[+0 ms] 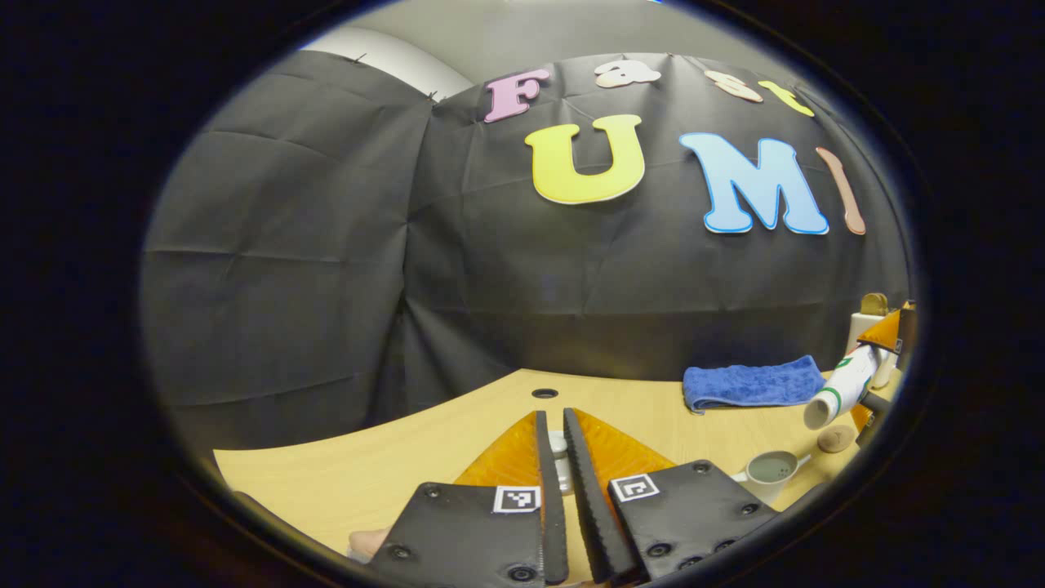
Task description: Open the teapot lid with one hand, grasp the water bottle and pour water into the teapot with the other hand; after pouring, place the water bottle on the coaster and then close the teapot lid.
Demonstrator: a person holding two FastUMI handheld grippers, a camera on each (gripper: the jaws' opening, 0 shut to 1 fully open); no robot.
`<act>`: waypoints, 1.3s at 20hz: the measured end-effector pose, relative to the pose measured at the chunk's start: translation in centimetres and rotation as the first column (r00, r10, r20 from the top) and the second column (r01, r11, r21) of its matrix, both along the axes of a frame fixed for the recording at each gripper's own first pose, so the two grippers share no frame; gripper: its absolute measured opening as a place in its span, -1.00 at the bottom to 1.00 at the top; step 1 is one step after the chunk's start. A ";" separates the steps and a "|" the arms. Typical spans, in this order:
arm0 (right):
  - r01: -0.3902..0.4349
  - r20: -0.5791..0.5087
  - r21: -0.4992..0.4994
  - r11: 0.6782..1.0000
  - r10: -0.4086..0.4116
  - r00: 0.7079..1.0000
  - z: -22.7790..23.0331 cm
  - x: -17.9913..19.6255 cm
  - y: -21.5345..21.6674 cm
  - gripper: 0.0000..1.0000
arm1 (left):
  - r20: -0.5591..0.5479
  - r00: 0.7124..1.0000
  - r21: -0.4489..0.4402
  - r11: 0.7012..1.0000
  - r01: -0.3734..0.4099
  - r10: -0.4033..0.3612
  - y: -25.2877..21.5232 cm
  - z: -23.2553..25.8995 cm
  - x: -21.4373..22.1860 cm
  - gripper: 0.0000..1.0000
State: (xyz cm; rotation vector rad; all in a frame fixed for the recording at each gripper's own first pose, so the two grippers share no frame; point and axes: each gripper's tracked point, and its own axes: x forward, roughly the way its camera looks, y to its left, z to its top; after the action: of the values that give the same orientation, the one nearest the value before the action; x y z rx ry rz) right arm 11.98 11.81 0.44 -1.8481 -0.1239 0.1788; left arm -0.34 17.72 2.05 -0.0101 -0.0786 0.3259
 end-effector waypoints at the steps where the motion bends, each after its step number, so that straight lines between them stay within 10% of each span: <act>1: -0.006 0.009 -0.011 1.000 0.006 1.000 0.3 0.0 0.2 0.57 | 0.000 1.000 0.000 1.000 0.000 0.000 0.0 -0.1 0.1 -0.65; 17: -0.053 0.064 -0.082 0.995 0.058 0.996 1.1 0.2 0.6 0.56 | -0.004 1.000 0.001 1.000 -0.003 0.003 0.3 -0.1 0.2 -0.64; 18: -0.056 0.065 -0.091 0.994 0.062 0.996 1.1 0.3 0.6 0.57 | -0.004 1.000 0.002 1.000 -0.003 0.003 0.2 -0.2 0.2 0.28; 19: -0.057 0.068 -0.100 0.993 0.064 0.996 1.2 0.3 0.7 0.57 | -0.004 1.000 0.002 1.000 -0.004 0.004 0.3 -0.2 0.1 -0.64; 22: -0.065 0.062 -0.124 0.990 0.073 0.995 1.3 0.4 0.7 0.56 | -0.004 1.000 0.002 1.000 -0.005 0.005 0.3 -0.2 0.0 -0.64; 23: -0.067 0.061 -0.131 0.989 0.075 0.995 1.3 0.3 0.8 0.57 | -0.003 1.000 0.002 1.000 -0.004 0.004 0.3 -0.2 0.0 -1.00; 24: -0.069 0.062 -0.137 0.988 0.078 0.995 1.3 0.3 0.9 0.56 | -0.002 1.000 0.001 1.000 -0.004 0.004 0.4 0.0 0.0 -0.64; 26: -0.078 0.065 -0.150 0.986 0.088 0.994 1.4 0.3 1.0 0.57 | -0.002 1.000 0.001 1.000 -0.004 0.004 0.4 -0.1 0.2 -0.64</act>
State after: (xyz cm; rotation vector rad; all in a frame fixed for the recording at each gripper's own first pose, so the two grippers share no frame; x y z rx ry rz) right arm 12.26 12.80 1.86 -1.9990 -0.2435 0.1842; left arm -0.15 18.08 1.91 -0.0085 -0.0763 0.3299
